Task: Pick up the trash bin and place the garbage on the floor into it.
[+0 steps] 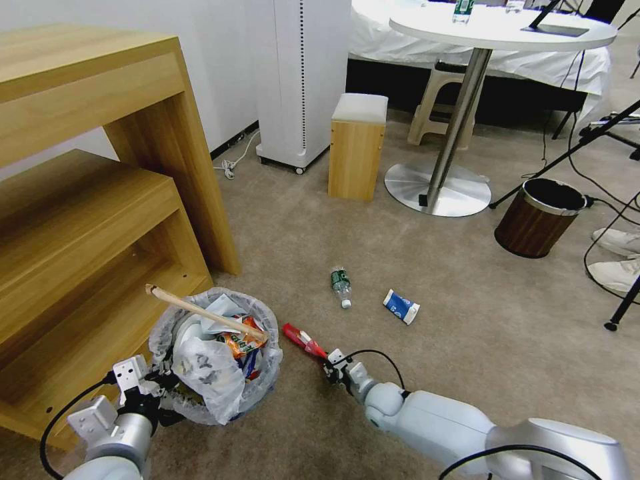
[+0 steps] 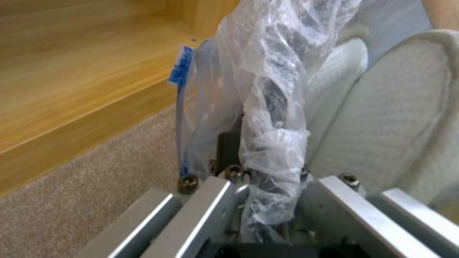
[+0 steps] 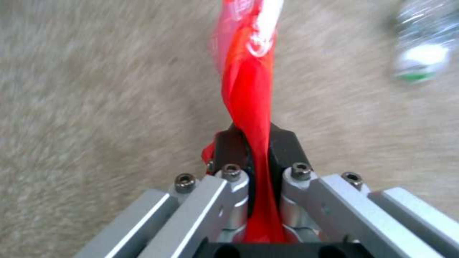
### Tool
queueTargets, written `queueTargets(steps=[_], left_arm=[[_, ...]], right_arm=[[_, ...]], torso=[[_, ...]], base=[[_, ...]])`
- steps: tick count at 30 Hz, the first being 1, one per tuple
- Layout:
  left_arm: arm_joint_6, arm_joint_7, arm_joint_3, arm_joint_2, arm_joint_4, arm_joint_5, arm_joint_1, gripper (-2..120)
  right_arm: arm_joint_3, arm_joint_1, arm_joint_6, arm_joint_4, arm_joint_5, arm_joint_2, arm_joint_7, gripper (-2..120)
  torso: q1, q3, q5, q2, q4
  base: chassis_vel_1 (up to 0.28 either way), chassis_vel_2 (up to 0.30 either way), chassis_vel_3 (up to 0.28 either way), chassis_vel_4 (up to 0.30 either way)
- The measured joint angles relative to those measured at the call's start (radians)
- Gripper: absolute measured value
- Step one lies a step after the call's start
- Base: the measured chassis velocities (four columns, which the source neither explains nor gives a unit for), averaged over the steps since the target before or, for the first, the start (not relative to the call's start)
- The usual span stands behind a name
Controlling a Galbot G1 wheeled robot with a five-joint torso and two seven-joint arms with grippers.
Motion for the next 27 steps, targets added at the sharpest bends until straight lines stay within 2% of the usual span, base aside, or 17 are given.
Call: queueTargets(steps=[2, 3, 6, 7, 10, 11, 18, 27], left_arm=[[0.0, 0.0, 0.001, 0.002, 0.015, 0.0, -0.009, 0], [0.0, 0.0, 0.001, 0.002, 0.015, 0.0, -0.009, 0], [-0.001, -0.001, 0.0, 0.002, 0.027, 0.001, -0.011, 0], [-0.001, -0.001, 0.0, 0.002, 0.027, 0.001, -0.011, 0], [-0.002, -0.001, -0.002, -0.001, 0.03, 0.005, -0.007, 0], [-0.002, -0.001, -0.002, -0.001, 0.03, 0.005, -0.007, 0], [-0.002, -0.001, -0.006, -0.006, 0.026, 0.011, 0.0, 0], [-0.002, -0.001, -0.004, -0.017, 0.009, 0.02, 0.01, 0]], right_arm=[[0.013, 0.0, 0.007, 0.13, 0.006, -0.071, 0.021, 2], [0.013, 0.0, 0.007, 0.13, 0.006, -0.071, 0.021, 2], [0.032, 0.01, 0.036, 0.28, -0.036, -0.139, 0.039, 2], [0.032, 0.01, 0.036, 0.28, -0.036, -0.139, 0.039, 2], [0.046, 0.027, 0.053, 0.391, -0.06, -0.188, 0.042, 2], [0.046, 0.027, 0.053, 0.391, -0.06, -0.188, 0.042, 2], [0.054, 0.084, 0.121, 0.59, -0.115, -0.243, 0.009, 2], [0.029, 0.166, 0.179, 0.68, -0.132, -0.238, -0.084, 2]], torso=[[0.0, 0.0, -0.0001, 0.0, -0.0004], [0.0, 0.0, -0.0001, 0.0, -0.0004], [0.0, 0.0, 0.0001, 0.0, 0.0003], [0.0, 0.0, 0.0001, 0.0, 0.0003], [0.0, 0.0, 0.0002, 0.0, 0.0002], [0.0, 0.0, 0.0002, 0.0, 0.0002], [0.0, 0.0, 0.0001, 0.0, 0.0002], [0.0, 0.0, 0.0, 0.0, 0.0003]], base=[[0.0, 0.0, 0.0, 0.0], [0.0, 0.0, 0.0, 0.0], [0.0, 0.0, 0.0, 0.0], [0.0, 0.0, 0.0, 0.0], [0.0, 0.0, 0.0, 0.0], [0.0, 0.0, 0.0, 0.0], [0.0, 0.0, 0.0, 0.0], [0.0, 0.0, 0.0, 0.0]])
